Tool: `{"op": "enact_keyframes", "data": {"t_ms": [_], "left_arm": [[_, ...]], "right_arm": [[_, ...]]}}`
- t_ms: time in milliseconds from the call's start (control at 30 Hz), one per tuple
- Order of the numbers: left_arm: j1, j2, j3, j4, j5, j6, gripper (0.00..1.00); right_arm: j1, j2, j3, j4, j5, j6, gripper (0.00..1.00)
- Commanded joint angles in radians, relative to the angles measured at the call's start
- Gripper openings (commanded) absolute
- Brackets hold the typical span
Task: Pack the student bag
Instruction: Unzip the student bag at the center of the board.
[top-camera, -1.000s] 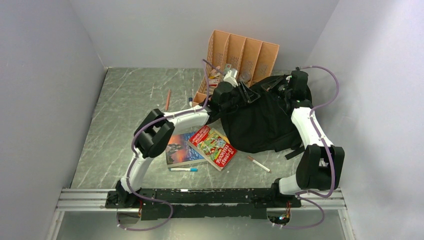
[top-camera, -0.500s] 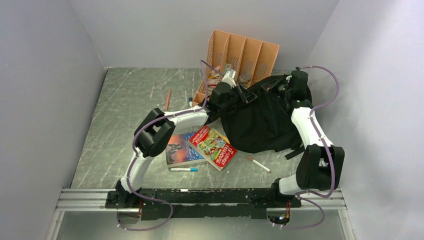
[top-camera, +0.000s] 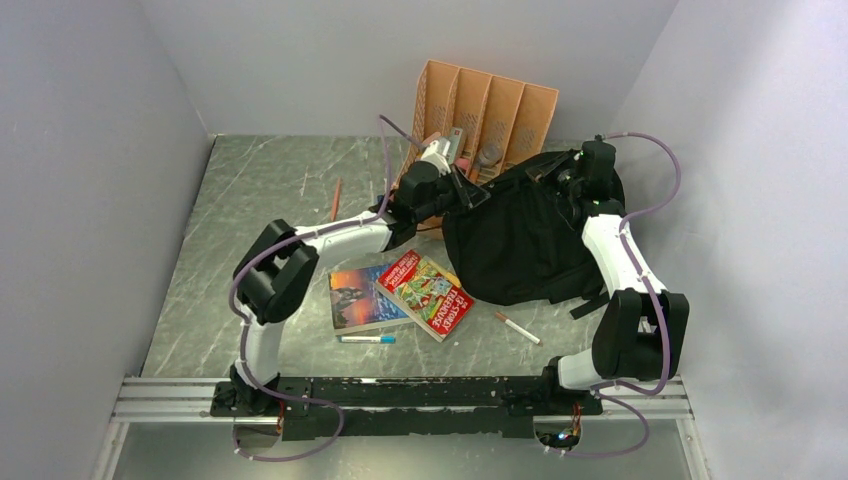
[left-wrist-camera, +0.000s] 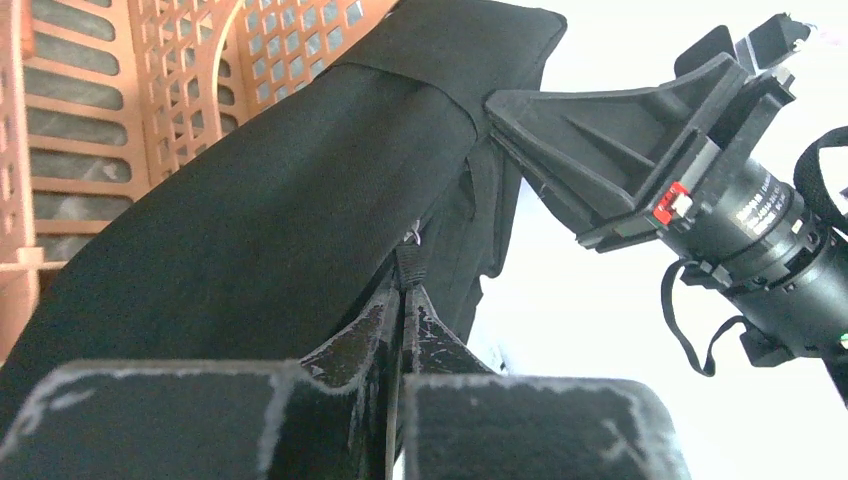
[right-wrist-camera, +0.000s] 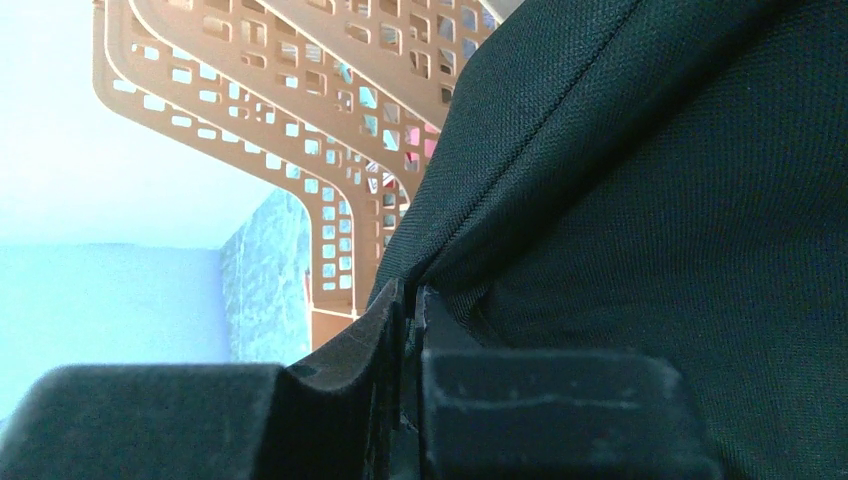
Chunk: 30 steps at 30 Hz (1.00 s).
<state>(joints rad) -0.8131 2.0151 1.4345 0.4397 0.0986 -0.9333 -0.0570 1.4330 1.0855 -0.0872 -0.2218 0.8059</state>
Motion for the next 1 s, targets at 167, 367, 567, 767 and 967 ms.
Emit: {"op": "enact_keyframes", "data": {"t_ms": [167, 367, 567, 767, 967], "left_arm": [[0.009, -0.140, -0.075, -0.171, -0.014, 0.146, 0.05], [0.008, -0.220, -0.182, -0.226, -0.019, 0.225, 0.05], [-0.012, -0.263, -0.256, -0.258, 0.028, 0.267, 0.05], [-0.055, -0.269, -0.300, -0.263, 0.049, 0.299, 0.05], [-0.105, -0.299, -0.364, -0.281, 0.022, 0.315, 0.05]], "right_arm": [[-0.012, 0.000, 0.036, 0.038, 0.090, -0.005, 0.00], [-0.012, -0.002, 0.028, 0.053, 0.113, 0.004, 0.00], [-0.012, 0.011, 0.035, 0.061, 0.114, 0.001, 0.00], [-0.012, 0.022, 0.038, 0.071, 0.113, -0.003, 0.00], [-0.012, 0.032, 0.043, 0.074, 0.116, -0.006, 0.00]]}}
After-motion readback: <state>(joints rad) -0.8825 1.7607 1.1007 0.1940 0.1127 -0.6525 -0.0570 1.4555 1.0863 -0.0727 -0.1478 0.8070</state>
